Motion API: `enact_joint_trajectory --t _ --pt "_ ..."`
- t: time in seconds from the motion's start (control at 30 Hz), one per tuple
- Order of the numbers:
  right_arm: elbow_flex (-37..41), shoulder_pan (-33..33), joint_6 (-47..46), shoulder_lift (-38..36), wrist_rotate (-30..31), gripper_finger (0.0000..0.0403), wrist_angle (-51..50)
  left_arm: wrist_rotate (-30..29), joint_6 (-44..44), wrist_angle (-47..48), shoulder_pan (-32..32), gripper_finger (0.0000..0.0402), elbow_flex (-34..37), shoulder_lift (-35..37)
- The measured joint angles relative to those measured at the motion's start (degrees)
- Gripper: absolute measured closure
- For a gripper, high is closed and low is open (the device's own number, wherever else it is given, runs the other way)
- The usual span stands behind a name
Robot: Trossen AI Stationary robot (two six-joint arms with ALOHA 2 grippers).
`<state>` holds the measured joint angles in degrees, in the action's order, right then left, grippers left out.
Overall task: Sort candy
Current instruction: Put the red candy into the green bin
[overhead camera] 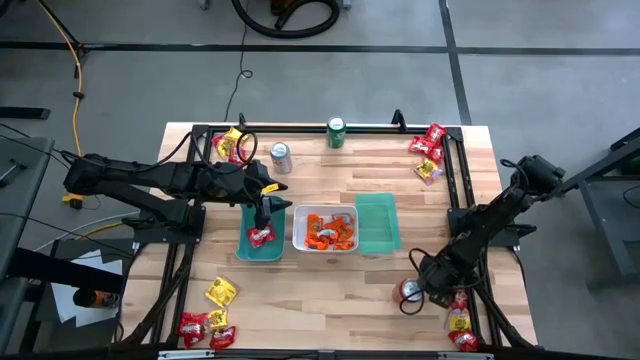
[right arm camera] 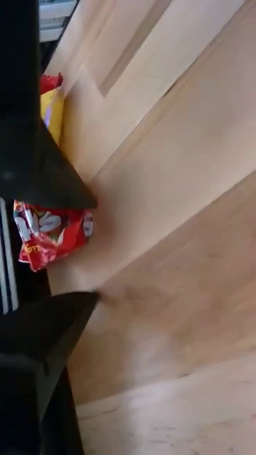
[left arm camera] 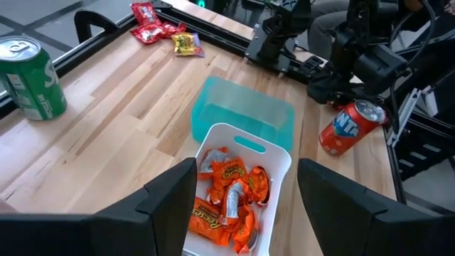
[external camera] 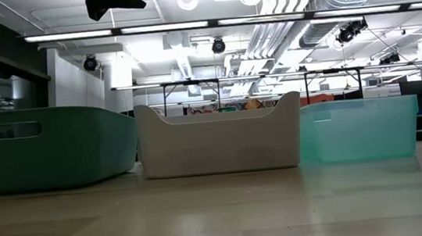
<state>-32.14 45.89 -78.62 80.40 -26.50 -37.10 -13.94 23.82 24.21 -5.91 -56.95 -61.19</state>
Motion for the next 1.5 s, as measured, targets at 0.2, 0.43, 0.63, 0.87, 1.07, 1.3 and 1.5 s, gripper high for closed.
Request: enact_joint_trajectory --t 0.2,0.43,0.63,0.87,1.07,1.3,1.5 --pt "-2.42 1.15 1.14 0.02 -1.08 0.0389 -1.53 -0.17 0.01 -0.02 0.70 0.0170 0.00 0.00" --pt "-10.80 0.99 4.12 -1.07 -0.45 0.0399 -7.42 -0.17 0.01 -0.04 2.31 0.0170 0.00 0.00" --pt "-22.32 0.87 7.42 -1.75 4.73 0.0401 -23.11 -0.17 0.01 -0.08 3.73 0.0170 0.00 0.00" --pt "-36.00 -4.58 11.40 -1.77 20.46 0.0402 -36.03 -0.12 -0.03 -0.98 4.09 0.0170 0.00 0.00" --pt "-41.06 -13.85 19.23 -1.81 36.90 0.0402 -30.24 3.11 -1.36 -6.00 3.53 0.0170 0.00 0.00" --pt "-40.16 -26.06 38.20 -1.62 42.54 0.0402 -5.95 3.21 -3.54 -11.06 1.24 0.0170 0.00 0.00" --pt "-40.15 -33.75 50.19 -1.59 40.49 0.0403 9.70 3.09 -4.16 -21.95 -0.22 0.0170 3.86 -0.37"
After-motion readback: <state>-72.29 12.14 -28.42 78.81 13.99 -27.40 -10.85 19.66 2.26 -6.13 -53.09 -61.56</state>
